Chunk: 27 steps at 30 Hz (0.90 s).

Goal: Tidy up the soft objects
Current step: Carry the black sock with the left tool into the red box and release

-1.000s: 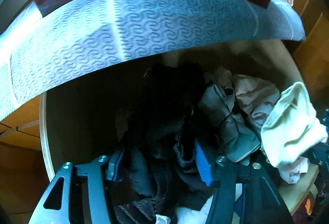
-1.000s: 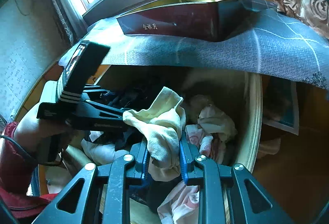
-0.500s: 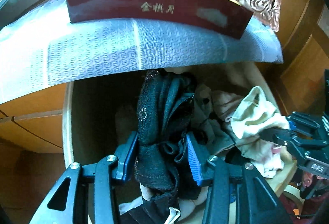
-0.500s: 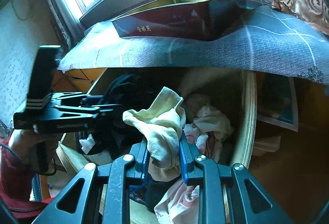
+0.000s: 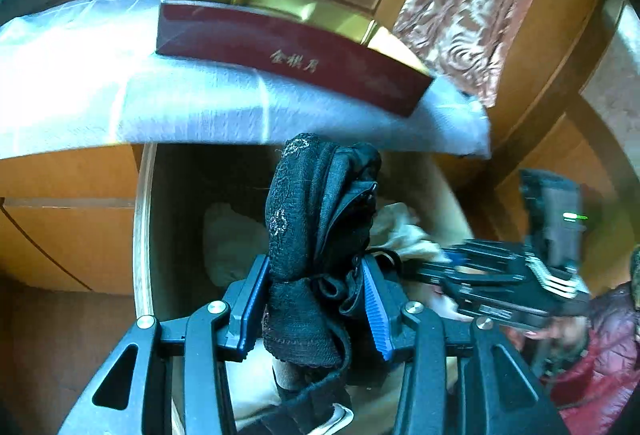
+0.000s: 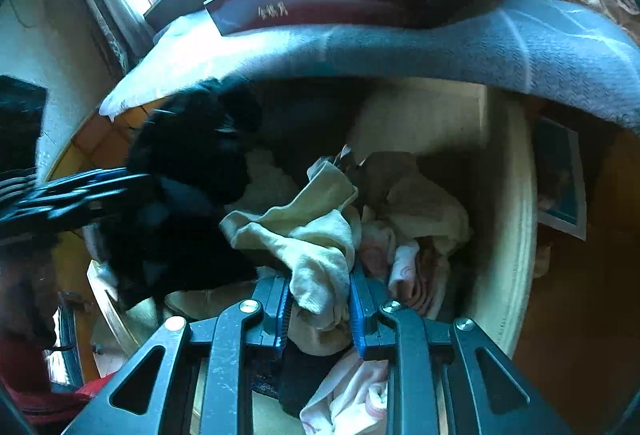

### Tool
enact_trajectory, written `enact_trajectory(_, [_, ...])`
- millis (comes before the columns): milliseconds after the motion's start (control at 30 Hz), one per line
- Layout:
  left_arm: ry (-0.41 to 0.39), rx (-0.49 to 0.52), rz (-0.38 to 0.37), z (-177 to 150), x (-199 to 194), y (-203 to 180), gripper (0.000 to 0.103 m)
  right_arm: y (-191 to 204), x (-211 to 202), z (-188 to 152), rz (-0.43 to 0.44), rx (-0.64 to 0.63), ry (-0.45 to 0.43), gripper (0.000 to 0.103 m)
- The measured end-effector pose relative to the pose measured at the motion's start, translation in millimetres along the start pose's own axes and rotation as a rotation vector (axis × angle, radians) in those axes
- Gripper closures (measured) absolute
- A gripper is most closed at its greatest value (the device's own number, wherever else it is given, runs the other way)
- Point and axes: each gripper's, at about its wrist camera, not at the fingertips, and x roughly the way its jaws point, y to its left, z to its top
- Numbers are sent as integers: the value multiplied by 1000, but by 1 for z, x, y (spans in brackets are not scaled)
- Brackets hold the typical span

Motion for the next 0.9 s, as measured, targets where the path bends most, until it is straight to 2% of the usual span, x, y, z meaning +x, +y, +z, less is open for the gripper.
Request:
enact_trajectory(200, [-37, 5, -56, -6, -32, -4, 58, 5, 15, 6, -2, -15, 29, 78])
enact_trajectory(367, [-103, -2, -69, 10, -55, -3, 58, 7, 18, 5, -1, -26, 36, 78])
enact_trajectory(467, [-141, 29, -39, 28, -64, -4, 58, 8, 21, 5, 1, -27, 45, 78])
enact_trajectory(633, [-205, 71, 29, 76, -72, -3, 58, 4, 31, 8, -39, 4, 81, 78])
enact_trajectory(900, [-259, 105, 118, 148, -56, 9, 58, 11, 44, 10, -124, -3, 108, 78])
